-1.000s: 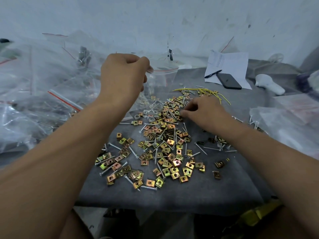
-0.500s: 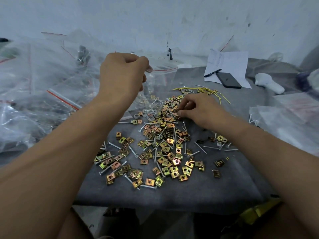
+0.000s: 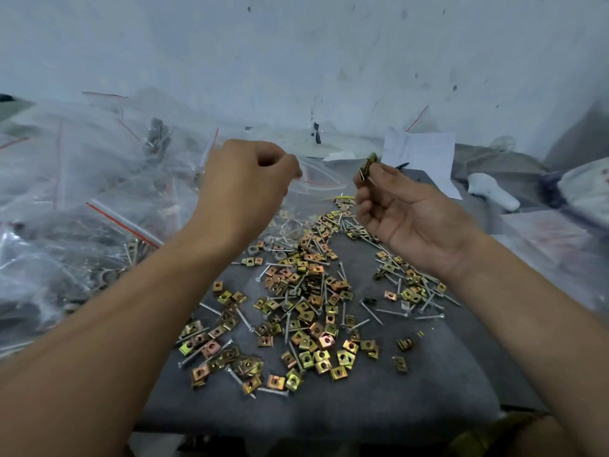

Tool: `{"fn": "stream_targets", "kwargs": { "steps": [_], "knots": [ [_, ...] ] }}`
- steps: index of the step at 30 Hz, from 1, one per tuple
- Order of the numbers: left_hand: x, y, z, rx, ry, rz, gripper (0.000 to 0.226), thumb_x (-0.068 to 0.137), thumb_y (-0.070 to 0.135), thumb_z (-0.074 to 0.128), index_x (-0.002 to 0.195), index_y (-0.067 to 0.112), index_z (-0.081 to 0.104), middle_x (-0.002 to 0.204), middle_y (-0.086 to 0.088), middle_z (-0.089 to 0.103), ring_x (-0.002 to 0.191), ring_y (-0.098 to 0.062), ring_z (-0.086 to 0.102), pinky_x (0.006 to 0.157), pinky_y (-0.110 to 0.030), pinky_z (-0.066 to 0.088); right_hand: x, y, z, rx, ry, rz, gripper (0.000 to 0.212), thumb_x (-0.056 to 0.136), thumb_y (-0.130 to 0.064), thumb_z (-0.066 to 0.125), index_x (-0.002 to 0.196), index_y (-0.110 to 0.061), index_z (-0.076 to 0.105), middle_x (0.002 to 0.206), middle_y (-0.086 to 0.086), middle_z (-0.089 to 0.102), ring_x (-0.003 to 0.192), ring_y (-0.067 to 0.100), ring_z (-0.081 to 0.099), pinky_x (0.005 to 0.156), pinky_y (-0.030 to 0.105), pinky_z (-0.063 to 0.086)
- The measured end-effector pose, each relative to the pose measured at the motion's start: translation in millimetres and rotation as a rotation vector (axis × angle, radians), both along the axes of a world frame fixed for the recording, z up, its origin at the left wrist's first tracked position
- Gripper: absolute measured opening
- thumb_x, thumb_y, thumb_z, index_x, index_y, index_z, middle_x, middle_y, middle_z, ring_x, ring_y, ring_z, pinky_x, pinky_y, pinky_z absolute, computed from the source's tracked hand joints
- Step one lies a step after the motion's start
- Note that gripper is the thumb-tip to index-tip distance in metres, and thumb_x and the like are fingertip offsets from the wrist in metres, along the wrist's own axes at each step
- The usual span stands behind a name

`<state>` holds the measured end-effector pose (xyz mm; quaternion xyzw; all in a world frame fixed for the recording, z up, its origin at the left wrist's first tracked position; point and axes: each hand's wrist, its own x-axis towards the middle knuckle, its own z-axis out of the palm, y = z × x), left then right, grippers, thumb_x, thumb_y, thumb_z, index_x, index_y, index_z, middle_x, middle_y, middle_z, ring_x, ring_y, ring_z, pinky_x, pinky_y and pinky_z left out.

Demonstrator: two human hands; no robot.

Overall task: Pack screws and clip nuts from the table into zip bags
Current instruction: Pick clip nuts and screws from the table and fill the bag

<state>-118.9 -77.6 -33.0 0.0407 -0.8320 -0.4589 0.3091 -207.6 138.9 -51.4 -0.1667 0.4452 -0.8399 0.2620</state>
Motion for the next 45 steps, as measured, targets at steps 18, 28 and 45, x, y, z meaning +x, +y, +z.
{"fn": "stream_targets", "kwargs": {
  "steps": [18, 28, 45],
  "knots": [
    [4, 12, 3, -0.113, 0.053, -0.101, 0.023, 0.098, 0.026, 0.065, 0.081, 0.021, 0.08, 0.068, -0.007, 0.069, 0.067, -0.032, 0.063, 0.06, -0.044, 0.05, 38, -22, 12, 0.83, 1.313, -0.737, 0.013, 0.087, -0.027, 0.082, 0.1, -0.028, 0.081, 0.087, -0.018, 0.073, 0.08, 0.011, 0.058, 0.071, 0.019, 0.041],
    [1, 14, 2, -0.278, 0.069, -0.105, 0.019, 0.095, 0.031, 0.069, 0.088, 0.022, 0.084, 0.068, 0.007, 0.071, 0.06, -0.004, 0.057, 0.059, -0.026, 0.046, 53, -29, 23, 1.215, 1.267, -0.805, 0.015, 0.094, -0.042, 0.071, 0.104, -0.037, 0.08, 0.095, -0.009, 0.078, 0.089, 0.019, 0.069, 0.081, 0.039, 0.055],
    [-3, -2, 4, 0.056, 0.042, 0.045, 0.027, 0.093, 0.021, 0.061, 0.082, 0.011, 0.083, 0.073, -0.021, 0.069, 0.058, -0.021, 0.052, 0.055, -0.026, 0.038, 48, -24, 22, 0.978, 1.472, -0.7, 0.03, 0.1, -0.026, 0.064, 0.129, -0.03, 0.064, 0.125, -0.014, 0.064, 0.115, 0.009, 0.057, 0.107, 0.039, 0.038]
  ]
}}
